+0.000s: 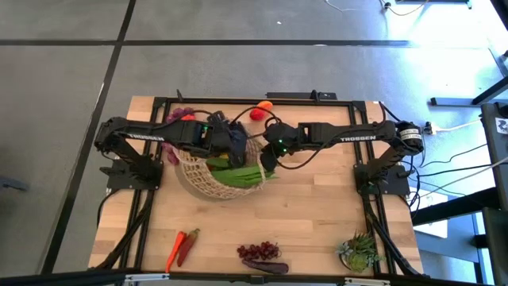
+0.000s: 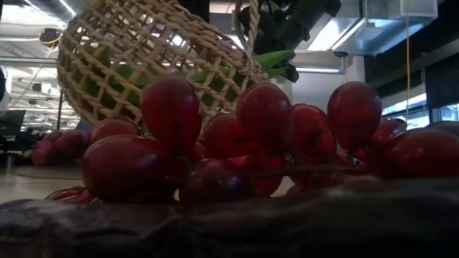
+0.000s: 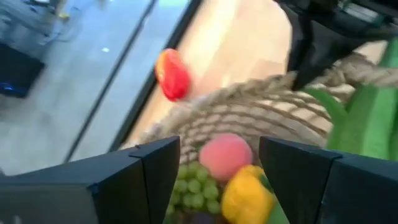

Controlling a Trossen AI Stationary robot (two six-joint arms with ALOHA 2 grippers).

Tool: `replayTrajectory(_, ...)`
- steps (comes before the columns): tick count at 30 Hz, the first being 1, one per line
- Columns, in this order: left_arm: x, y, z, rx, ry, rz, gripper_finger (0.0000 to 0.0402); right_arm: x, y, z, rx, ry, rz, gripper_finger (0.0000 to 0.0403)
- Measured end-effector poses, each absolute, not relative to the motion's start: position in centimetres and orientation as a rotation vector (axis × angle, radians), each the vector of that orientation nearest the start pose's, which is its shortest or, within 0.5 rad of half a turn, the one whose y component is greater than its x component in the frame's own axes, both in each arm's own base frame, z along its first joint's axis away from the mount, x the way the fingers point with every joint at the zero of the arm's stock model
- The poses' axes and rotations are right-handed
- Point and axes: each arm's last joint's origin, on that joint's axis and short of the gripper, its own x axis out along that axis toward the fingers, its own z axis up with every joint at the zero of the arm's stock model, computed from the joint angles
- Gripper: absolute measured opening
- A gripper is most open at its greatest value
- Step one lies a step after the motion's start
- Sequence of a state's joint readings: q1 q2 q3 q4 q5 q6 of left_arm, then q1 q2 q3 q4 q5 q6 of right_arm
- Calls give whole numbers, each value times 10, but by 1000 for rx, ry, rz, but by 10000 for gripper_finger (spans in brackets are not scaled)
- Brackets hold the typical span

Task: Build produce basket
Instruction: Adjust the brown basket

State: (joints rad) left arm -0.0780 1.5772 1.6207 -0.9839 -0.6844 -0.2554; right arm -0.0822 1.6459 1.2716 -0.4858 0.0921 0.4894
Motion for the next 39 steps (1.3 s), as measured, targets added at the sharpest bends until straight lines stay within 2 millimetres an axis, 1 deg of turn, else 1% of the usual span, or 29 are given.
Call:
replayTrajectory(5, 318, -15, 368, 191, 755, 710, 211, 351, -32, 260, 450, 803, -369, 0)
replayTrajectory(8, 318, -19, 370, 178, 739, 682, 211, 351, -32, 260, 449, 811, -370, 0)
replayTrajectory(11, 319, -19, 373, 154, 715, 666, 211, 350, -32, 259, 449, 819, -373, 0)
replayTrajectory(20, 310, -19, 388, 145, 642, 659, 211, 349, -31, 261, 451, 818, -374, 0)
replayTrajectory(25, 305, -20, 392, 131, 644, 629, 211, 347, -31, 263, 454, 822, -377, 0)
replayTrajectory(28, 305, -21, 390, 117, 664, 580, 211, 345, -32, 271, 441, 860, -400, 0)
replayTrajectory(35, 305, -21, 391, 115, 666, 566, 211, 340, -34, 301, 398, 899, -484, 0)
replayTrajectory(39, 303, -20, 394, 126, 643, 606, 211, 341, -34, 304, 399, 887, -485, 0)
